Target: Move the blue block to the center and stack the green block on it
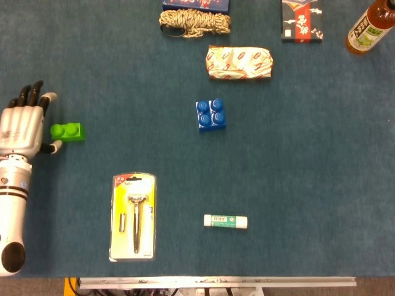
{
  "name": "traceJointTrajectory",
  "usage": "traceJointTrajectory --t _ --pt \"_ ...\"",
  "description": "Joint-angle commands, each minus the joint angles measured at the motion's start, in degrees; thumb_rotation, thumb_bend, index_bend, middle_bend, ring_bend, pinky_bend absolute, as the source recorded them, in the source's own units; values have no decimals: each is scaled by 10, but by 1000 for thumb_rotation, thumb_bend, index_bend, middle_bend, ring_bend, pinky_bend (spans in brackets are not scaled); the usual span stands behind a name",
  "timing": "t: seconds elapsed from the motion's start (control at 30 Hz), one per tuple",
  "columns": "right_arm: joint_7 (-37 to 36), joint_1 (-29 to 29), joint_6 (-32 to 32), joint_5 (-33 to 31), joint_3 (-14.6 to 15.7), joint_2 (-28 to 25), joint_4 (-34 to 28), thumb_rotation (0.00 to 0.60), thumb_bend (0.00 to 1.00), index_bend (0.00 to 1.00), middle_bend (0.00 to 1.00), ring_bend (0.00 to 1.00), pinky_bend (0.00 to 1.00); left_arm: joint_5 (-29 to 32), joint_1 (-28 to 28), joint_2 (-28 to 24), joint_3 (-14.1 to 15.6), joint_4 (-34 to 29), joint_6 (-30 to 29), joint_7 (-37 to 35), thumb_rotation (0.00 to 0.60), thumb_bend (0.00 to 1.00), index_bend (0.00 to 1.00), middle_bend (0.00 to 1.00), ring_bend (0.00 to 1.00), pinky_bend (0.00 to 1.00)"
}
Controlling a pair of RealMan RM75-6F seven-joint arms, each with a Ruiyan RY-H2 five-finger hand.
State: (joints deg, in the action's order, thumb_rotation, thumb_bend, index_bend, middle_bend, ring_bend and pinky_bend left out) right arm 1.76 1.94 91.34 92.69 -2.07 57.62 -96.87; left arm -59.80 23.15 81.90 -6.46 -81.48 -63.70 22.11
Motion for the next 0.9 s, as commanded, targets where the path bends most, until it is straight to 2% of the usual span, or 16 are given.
traceJointTrajectory --t 0.03,0.33,0.9 --pt "-1 0 0 0 0 0 0 600 226 208 168 0 99 4 5 -2 -3 -8 4 6 600 144 213 61 61 201" --pt "-4 -1 0 0 -1 -2 0 600 226 226 168 0 99 16 15 -1 -10 -14 17 5 600 145 374 61 61 201" --pt "-3 -1 -6 -2 -2 -2 -1 600 226 228 168 0 99 57 25 0 -10 -6 36 15 600 152 436 61 61 201"
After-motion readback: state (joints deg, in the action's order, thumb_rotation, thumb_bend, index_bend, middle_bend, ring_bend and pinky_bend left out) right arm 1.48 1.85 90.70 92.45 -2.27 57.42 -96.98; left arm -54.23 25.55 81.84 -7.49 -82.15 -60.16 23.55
